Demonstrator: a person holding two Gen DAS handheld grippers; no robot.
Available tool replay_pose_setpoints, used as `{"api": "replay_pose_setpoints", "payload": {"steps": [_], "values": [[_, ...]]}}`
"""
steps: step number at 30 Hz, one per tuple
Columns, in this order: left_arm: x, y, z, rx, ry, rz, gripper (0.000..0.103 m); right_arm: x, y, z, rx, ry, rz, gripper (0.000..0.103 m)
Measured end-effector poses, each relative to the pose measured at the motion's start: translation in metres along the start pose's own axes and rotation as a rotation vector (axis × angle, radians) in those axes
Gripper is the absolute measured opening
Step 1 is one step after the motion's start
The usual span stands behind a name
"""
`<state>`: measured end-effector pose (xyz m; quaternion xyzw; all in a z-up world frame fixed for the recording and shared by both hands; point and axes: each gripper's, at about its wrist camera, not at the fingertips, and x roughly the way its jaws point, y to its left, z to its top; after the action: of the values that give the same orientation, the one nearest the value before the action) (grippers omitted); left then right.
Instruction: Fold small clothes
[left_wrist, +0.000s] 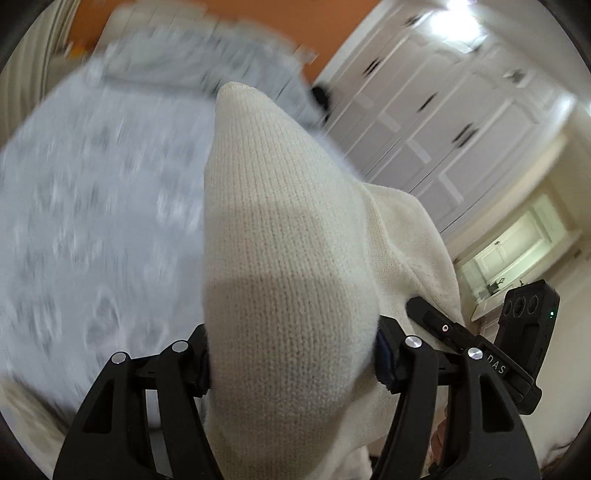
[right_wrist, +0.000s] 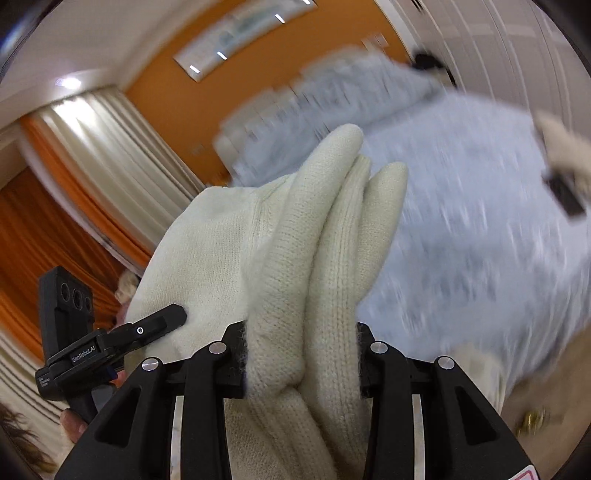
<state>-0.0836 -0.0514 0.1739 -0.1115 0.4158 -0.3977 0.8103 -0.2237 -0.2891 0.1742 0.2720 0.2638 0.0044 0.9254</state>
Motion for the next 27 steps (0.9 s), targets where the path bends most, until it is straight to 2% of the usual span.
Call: {"api": "replay_pose_setpoints", "payload": {"steps": [8, 12, 14, 20, 27], "values": [[-0.103, -0.063, 0.067, 0.217, -0.343, -0.072, 0.063, -0.071, 0.086, 0.079, -0.217, -0.334, 0.143, 0.035], [-0.152, -0.079, 0.088, 0.298, -0.512, -0.093, 0.063, -0.093, 0.120, 0.105, -0.297, -0.442, 0.207, 0.035], [-0.168, -0.082, 0.094, 0.320, -0.570, -0.098, 0.064, -0.100, 0.139, 0.117, -0.330, -0.483, 0.245, 0.035], [-0.205, -0.074, 0.115, 0.372, -0.723, -0.066, 0.065, -0.091, 0.178, 0.142, -0.375, -0.525, 0.328, 0.036], [-0.209, -0.037, 0.142, 0.326, -0.749, -0.030, 0.065, -0.051, 0.208, 0.153, -0.389, -0.483, 0.366, 0.036]]}}
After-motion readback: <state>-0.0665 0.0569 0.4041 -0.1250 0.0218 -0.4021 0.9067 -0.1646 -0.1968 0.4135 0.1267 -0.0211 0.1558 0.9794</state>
